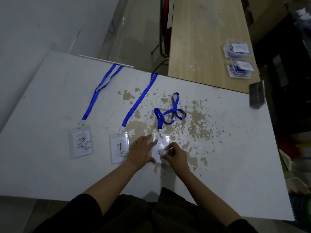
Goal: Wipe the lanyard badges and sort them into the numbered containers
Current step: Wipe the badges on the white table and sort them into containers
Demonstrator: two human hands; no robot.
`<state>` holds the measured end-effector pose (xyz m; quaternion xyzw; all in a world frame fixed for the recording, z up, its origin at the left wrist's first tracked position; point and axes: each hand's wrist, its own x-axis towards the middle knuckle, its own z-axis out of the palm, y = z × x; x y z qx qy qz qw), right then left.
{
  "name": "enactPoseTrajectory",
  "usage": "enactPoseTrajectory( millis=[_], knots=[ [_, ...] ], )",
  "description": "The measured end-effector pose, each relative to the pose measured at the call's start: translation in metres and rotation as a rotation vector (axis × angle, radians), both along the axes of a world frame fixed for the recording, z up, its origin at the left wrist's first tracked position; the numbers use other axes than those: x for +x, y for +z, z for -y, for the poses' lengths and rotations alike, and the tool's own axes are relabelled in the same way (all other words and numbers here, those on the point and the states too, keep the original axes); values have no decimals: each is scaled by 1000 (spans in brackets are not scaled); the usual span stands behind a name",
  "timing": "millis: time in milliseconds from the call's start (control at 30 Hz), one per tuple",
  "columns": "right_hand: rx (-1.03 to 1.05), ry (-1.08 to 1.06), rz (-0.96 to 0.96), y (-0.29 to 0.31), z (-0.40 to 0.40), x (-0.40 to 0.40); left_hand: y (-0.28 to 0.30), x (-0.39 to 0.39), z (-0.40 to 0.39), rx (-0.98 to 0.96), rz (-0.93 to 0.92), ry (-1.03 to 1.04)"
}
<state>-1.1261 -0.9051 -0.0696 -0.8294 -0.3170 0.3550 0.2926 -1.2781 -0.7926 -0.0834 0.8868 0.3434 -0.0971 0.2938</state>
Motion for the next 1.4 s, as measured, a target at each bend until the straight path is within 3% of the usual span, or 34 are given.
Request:
enactPoseTrajectory(
  millis=[300, 433, 500, 633, 767, 900, 1033, 1200, 1333, 1400],
  knots=[
    [-36, -71, 242, -4, -47, 16, -10, -4, -1, -4, -15, -40],
    [-190, 179, 396, -5, -29, -2, -15, -3, -2, -34, -7, -57],
    [-218, 165, 468, -4, -30, 4, -15, -2, -4, -55, 8, -57],
    [-221, -46, 404, 0, -43, 10, -13, -4, -3, -80, 52, -22],
    [-229, 122, 466, -2, -43, -12, -14, -5, -3, -68, 74, -28],
    [-249, -129, 351, -1, -54, 4, -14, -6, -4, -91, 80, -28],
    [-245, 93, 384, -1, -49, -11, -17, -5, -5, -72, 72, -32],
    [-264, -140, 320, 6, -57, 11, -18, -5, -8, -68, 6, -72],
    [-280, 187, 345, 3, -36, -11, -19, -4, -11, -91, -6, -91],
    [-318, 142, 398, 2, -30, 4, -19, -4, -11, -122, 14, -73]
  ],
)
